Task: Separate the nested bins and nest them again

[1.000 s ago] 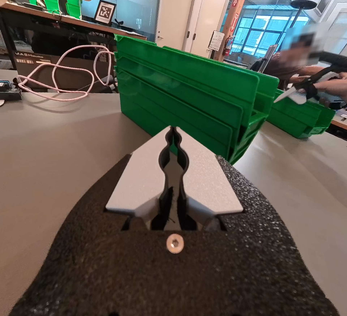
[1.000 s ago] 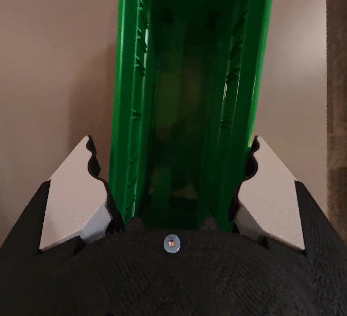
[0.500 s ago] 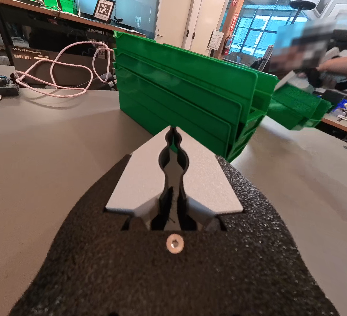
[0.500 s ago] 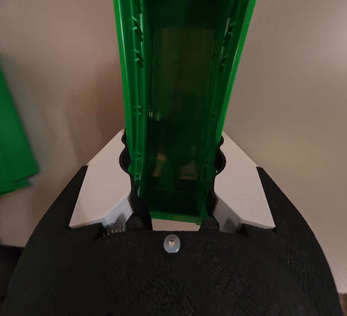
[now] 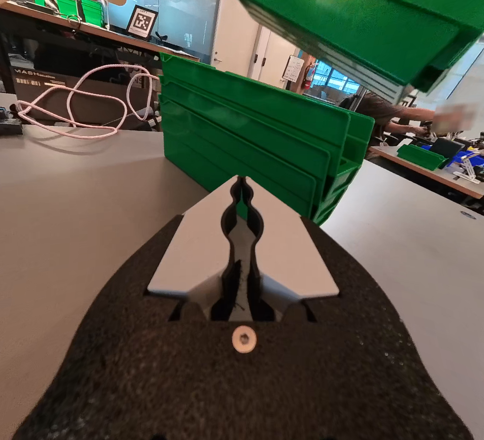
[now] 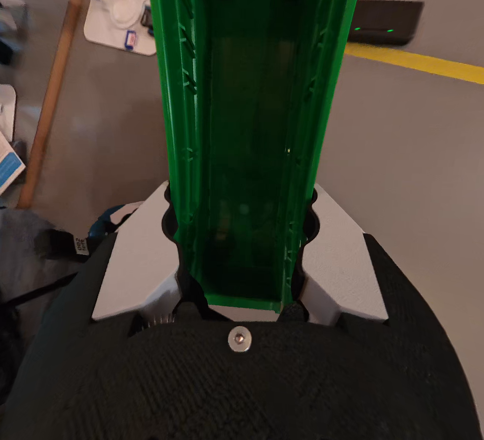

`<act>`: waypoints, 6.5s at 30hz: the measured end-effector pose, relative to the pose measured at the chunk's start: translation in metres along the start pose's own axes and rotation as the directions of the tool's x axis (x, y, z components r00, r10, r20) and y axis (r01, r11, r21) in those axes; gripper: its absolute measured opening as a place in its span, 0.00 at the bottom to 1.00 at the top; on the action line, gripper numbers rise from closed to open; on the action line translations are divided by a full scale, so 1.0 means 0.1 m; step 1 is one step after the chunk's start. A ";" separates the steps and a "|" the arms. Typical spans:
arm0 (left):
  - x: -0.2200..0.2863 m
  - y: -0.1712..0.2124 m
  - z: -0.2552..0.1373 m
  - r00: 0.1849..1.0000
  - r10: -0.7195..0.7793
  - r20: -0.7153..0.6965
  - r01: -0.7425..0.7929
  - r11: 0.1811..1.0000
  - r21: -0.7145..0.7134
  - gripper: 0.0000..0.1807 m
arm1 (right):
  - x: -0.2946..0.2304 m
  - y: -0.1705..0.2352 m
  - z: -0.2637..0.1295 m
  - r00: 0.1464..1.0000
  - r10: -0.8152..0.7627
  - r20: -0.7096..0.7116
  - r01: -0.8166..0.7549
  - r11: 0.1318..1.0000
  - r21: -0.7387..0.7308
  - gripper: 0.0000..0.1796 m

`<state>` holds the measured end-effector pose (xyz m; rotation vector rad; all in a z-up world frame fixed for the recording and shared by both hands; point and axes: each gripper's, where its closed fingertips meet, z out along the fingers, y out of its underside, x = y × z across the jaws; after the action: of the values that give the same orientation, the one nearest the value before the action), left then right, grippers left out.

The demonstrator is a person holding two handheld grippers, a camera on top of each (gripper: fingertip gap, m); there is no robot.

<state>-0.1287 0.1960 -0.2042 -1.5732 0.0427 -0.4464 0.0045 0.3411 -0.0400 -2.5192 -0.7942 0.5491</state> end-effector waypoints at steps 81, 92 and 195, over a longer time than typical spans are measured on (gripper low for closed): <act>0.19 -0.05 0.02 0.923 0.324 0.209 -0.325 0.945 -0.027 0.29 | 2.38 0.97 0.48 0.909 -0.373 -0.185 0.322 0.351 0.879 0.54; 0.71 0.33 0.74 0.953 0.186 0.240 -0.147 0.974 -0.172 0.88 | 2.52 1.03 0.40 0.930 -0.367 -0.004 0.160 0.394 0.905 0.54; 1.12 -0.96 2.61 0.988 0.077 0.136 0.074 0.535 -0.841 0.73 | 5.00 1.27 -0.61 0.839 0.175 -0.516 0.444 0.330 0.833 0.53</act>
<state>0.0299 0.4170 -0.0792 -2.5934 0.1617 -0.2959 0.4676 0.5349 -0.1725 -1.3011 -0.2746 0.1117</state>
